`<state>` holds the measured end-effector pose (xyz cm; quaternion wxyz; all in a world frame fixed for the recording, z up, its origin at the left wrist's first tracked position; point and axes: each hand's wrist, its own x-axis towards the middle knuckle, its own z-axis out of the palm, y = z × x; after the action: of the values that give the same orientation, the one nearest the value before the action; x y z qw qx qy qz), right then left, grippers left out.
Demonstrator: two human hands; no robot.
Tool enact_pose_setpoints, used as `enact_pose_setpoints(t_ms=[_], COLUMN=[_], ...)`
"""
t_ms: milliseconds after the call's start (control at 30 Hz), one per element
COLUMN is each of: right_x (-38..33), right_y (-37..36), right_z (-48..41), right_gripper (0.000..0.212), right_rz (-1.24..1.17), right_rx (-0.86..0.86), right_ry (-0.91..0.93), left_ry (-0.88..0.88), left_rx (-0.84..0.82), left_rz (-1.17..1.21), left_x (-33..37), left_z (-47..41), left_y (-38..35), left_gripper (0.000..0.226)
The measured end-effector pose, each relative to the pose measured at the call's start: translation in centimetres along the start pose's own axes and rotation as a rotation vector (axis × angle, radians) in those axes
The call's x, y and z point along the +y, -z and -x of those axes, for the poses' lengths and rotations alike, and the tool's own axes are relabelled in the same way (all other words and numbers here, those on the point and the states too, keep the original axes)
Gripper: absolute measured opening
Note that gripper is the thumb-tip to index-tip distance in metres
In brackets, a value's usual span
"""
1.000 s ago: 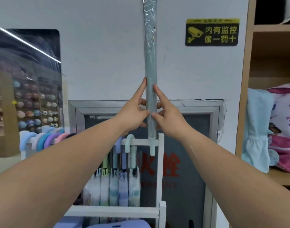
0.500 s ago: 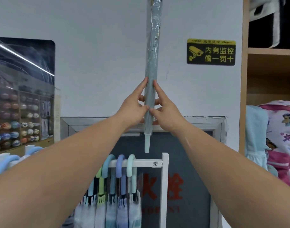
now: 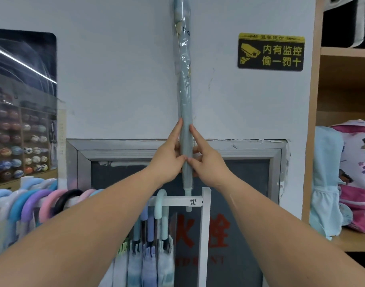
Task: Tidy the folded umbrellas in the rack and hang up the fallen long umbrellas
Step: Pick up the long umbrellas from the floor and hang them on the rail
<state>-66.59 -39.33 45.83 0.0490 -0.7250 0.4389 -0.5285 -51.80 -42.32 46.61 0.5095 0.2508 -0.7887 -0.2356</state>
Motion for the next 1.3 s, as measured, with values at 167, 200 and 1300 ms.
enact_pose_setpoints(t_ms=[167, 200, 1300], right_x=[1.6, 1.7, -2.5], right_y=[-0.3, -0.3, 0.2], right_z=[1.3, 1.5, -0.5], right_gripper=[0.093, 0.094, 0.077], right_rz=[0.028, 0.049, 0.038], right_rx=[-0.014, -0.022, 0.081], right_ry=[-0.005, -0.003, 0.003], left_ry=[0.014, 0.016, 0.0], left_rx=[-0.02, -0.027, 0.069], left_rz=[-0.027, -0.03, 0.01], left_x=[-0.9, -1.0, -1.3], left_z=[0.9, 1.0, 2.5], left_y=[-0.7, -0.8, -1.1], left_gripper=[0.102, 0.103, 0.098])
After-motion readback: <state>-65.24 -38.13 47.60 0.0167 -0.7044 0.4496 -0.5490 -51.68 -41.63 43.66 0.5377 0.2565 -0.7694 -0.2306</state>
